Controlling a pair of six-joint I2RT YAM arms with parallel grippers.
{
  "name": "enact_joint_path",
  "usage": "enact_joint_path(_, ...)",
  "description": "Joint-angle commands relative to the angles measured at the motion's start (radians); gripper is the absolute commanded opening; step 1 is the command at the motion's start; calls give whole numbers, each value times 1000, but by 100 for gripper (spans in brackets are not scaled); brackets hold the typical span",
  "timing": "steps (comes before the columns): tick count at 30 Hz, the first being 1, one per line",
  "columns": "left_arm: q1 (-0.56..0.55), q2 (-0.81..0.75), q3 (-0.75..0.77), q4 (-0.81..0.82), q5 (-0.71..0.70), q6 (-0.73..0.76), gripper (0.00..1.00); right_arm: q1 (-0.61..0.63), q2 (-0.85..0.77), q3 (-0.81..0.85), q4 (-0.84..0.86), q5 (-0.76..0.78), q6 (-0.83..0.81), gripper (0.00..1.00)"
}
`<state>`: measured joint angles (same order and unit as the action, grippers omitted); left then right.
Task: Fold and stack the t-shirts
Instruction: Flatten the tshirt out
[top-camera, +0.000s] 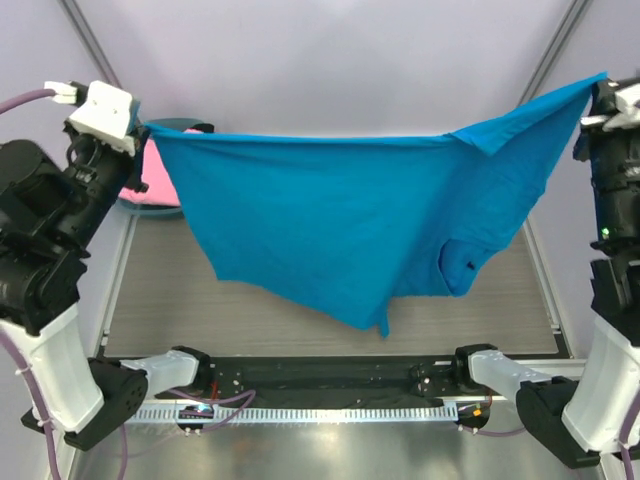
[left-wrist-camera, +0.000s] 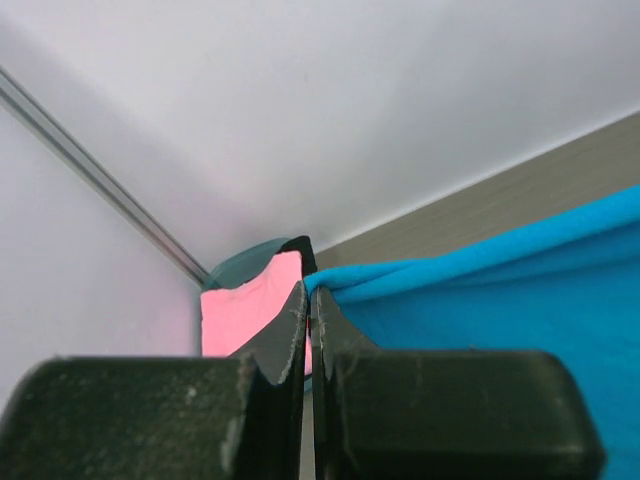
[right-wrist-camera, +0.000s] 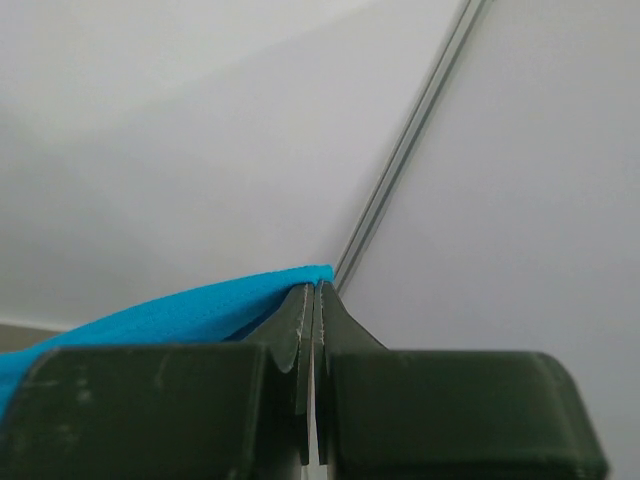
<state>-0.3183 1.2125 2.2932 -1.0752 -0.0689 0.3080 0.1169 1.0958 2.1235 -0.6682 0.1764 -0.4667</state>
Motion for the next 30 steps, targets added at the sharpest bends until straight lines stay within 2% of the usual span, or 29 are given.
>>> enact_joint_path(1, 10, 76, -73, 98, -42, 54, 0, 1, 75, -51, 99, 15, -47, 1)
enact_joint_path(5, 12, 146, -219, 179, -84, 101, 0, 1, 140, -183, 203, 6, -69, 1)
enact_joint_path(9, 33, 257, -255, 267, -86, 125, 0, 0, 235, -246, 277, -6, -90, 1)
enact_joint_path(14, 54, 456, -94, 262, -72, 97, 0, 0, 381, -231, 375, 40, -130, 1)
enact_joint_path(18, 58, 521, 37, 241, -55, 46, 0, 0, 452, -151, 394, 44, -112, 1)
enact_joint_path(23, 54, 454, 40, 264, -22, 5, 0, 0, 414, -138, 391, 43, -75, 1)
enact_joint_path(30, 54, 247, -80, 274, 0, -12, 0, 1, 204, -253, 343, 34, -72, 1)
